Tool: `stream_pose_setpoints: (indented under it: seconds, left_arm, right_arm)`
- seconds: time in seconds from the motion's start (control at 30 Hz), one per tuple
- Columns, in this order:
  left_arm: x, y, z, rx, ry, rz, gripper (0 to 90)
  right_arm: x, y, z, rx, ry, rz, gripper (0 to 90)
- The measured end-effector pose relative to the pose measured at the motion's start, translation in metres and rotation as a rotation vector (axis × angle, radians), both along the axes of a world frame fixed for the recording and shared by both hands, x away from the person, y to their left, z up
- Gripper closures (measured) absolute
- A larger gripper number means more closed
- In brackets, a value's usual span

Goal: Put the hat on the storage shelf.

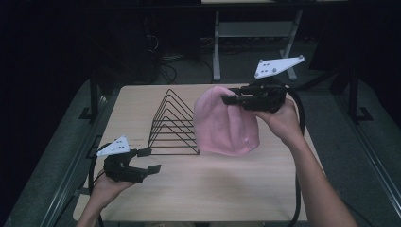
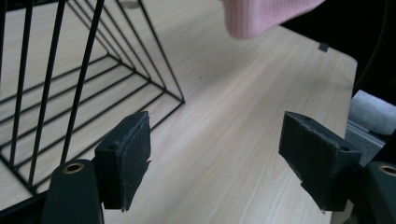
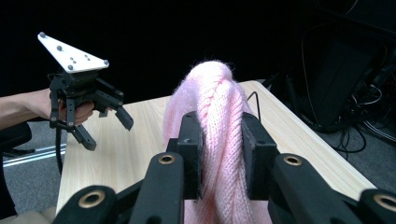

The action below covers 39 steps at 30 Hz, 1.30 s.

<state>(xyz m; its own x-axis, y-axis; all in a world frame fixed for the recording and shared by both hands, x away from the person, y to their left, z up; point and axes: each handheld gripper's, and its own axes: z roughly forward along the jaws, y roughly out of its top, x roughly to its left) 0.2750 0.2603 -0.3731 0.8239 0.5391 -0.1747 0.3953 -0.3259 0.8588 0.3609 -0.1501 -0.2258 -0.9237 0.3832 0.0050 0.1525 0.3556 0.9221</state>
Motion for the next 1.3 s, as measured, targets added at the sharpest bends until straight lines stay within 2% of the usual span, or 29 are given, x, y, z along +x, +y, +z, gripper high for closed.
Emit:
stream_pose_setpoints:
  seconds: [0.43,0.77,1.07,1.3]
  left_arm:
    - [0.008,-0.017,0.018,-0.001,-0.025,-0.057,24.5]
    - [0.019,-0.022,0.030,-0.019,-0.023,-0.089,24.5]
    - [0.031,-0.023,0.041,-0.054,-0.013,-0.130,24.5]
    - [0.043,-0.027,0.045,-0.058,0.002,-0.149,27.1]
  right_arm:
    - [0.002,0.015,0.003,0.005,-0.009,0.036,72.3]
    - [0.004,0.032,0.010,0.004,-0.021,0.076,72.2]
    - [0.007,0.050,0.014,0.004,-0.027,0.119,72.1]
    - [0.007,0.066,0.015,0.023,-0.033,0.153,72.1]
